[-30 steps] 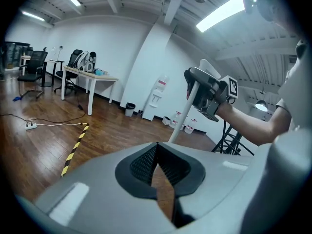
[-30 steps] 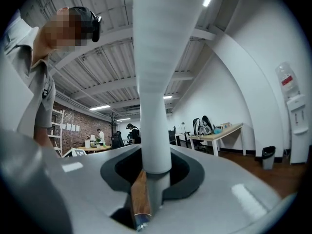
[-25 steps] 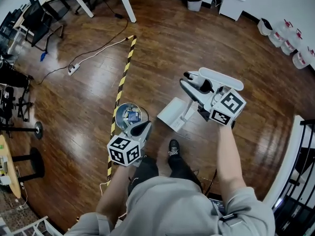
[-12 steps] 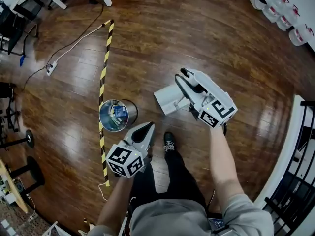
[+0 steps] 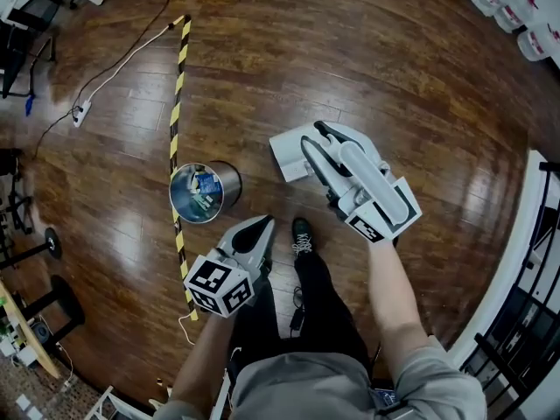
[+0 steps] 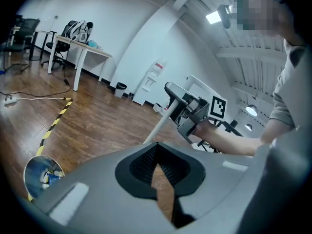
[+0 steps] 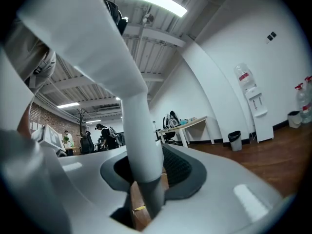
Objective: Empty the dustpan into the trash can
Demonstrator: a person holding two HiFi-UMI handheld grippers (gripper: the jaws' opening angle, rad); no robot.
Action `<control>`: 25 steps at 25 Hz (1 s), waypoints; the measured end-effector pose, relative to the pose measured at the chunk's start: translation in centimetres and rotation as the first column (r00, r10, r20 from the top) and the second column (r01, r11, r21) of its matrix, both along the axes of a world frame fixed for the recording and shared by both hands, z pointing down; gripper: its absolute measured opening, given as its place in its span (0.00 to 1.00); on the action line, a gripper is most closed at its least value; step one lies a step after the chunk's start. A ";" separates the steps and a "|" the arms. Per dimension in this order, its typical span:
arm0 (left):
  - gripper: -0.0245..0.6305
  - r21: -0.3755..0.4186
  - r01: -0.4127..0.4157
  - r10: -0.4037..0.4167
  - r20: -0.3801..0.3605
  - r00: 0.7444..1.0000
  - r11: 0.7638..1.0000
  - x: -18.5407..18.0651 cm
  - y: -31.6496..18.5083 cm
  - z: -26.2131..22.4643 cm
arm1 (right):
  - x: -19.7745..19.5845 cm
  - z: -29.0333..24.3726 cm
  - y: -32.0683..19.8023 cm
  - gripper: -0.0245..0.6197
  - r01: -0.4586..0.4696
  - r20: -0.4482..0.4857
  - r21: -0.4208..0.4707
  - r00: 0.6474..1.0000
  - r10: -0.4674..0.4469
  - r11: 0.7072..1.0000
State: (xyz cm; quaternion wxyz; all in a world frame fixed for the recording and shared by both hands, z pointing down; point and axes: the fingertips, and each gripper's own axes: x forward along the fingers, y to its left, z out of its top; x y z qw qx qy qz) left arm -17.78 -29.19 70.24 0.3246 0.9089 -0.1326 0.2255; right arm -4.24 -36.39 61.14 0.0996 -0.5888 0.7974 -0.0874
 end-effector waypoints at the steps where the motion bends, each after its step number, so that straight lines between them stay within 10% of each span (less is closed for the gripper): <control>1: 0.03 -0.004 -0.006 0.006 0.005 1.000 1.000 0.1 -0.1 -0.1 | 0.0 -0.2 0.3 0.20 -0.001 0.010 0.006 1.000 0.001 1.000; 11: 0.03 -0.021 -0.092 0.092 0.012 0.996 0.996 0.4 0.9 0.7 | 1.6 0.9 4.2 0.33 -0.235 0.034 0.029 0.972 0.234 0.972; 17: 0.03 -0.012 -0.161 0.161 -0.014 0.987 0.987 -1.3 2.1 -0.1 | 2.2 2.8 8.3 0.58 -0.488 0.027 -0.011 0.872 0.488 0.873; 25: 0.03 0.006 -0.224 0.224 -0.024 0.974 0.975 -4.7 3.1 -1.5 | 1.5 4.7 11.8 0.62 -0.639 -0.001 -0.078 0.768 0.640 0.766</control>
